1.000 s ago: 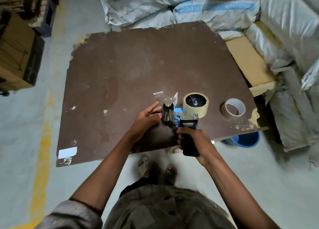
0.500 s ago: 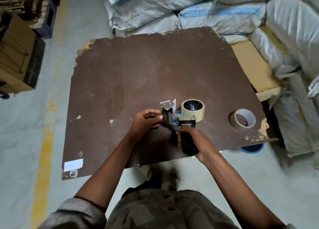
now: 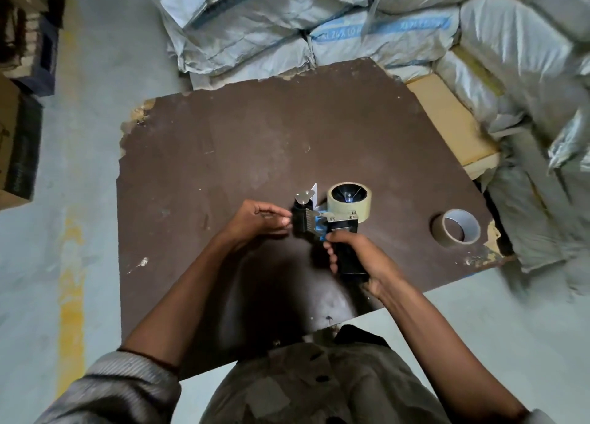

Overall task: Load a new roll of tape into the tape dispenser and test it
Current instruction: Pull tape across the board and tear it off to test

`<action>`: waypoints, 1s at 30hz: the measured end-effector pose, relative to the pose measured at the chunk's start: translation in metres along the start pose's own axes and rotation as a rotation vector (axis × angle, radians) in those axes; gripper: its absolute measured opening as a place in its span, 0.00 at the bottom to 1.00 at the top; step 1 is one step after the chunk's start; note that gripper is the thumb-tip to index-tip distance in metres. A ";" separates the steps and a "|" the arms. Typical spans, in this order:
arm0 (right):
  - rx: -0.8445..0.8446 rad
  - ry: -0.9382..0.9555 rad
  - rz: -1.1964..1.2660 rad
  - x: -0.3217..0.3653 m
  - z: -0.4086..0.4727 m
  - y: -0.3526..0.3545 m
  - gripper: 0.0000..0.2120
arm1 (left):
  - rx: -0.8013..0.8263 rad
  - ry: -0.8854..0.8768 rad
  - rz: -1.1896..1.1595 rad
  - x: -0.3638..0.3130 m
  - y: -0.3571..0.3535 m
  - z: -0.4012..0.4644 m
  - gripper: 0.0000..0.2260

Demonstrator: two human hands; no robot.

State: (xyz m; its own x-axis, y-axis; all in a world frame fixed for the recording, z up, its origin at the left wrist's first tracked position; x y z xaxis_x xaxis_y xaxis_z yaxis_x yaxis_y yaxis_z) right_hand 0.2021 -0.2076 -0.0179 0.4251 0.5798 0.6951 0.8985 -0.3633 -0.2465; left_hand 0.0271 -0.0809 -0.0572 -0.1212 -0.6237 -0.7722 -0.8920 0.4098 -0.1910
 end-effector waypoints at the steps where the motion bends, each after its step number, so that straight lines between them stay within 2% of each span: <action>1: -0.004 0.000 0.005 0.000 0.001 -0.001 0.05 | 0.006 0.000 -0.006 -0.002 0.000 0.002 0.08; 5: -0.011 0.003 0.019 0.004 0.005 0.000 0.05 | -0.055 -0.048 0.000 -0.006 0.004 0.008 0.08; 11: 0.003 0.001 0.004 0.015 0.010 0.006 0.05 | -0.265 -0.092 -0.106 0.001 0.004 0.015 0.07; 15: 0.014 -0.011 0.003 0.020 0.011 0.014 0.04 | -0.316 -0.115 -0.098 0.000 -0.006 0.020 0.08; 23: 0.064 -0.089 0.023 0.037 0.017 0.039 0.06 | -0.107 -0.081 0.092 -0.023 -0.018 0.024 0.08; 27: 0.116 -0.150 0.017 0.039 0.018 0.046 0.07 | -0.037 -0.066 0.228 -0.038 -0.025 0.030 0.07; 30: 0.127 -0.179 0.019 0.039 0.022 0.051 0.07 | -0.011 -0.031 0.235 -0.040 -0.028 0.031 0.07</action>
State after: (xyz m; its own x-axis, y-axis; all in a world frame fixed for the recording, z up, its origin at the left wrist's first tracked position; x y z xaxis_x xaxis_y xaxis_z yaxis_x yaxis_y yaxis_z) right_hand 0.2668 -0.1877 -0.0178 0.4449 0.6977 0.5615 0.8918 -0.2876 -0.3493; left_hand 0.0706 -0.0469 -0.0401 -0.3125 -0.4909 -0.8133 -0.8456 0.5338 0.0026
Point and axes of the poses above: each hand's wrist, its own z-axis towards the middle knuckle, its own y-axis out of the back of the hand, x = y × z, the point moved 8 cm from there along z, towards the middle knuckle, and after that the axes turned 11 degrees about y, right-handed, at the moved point
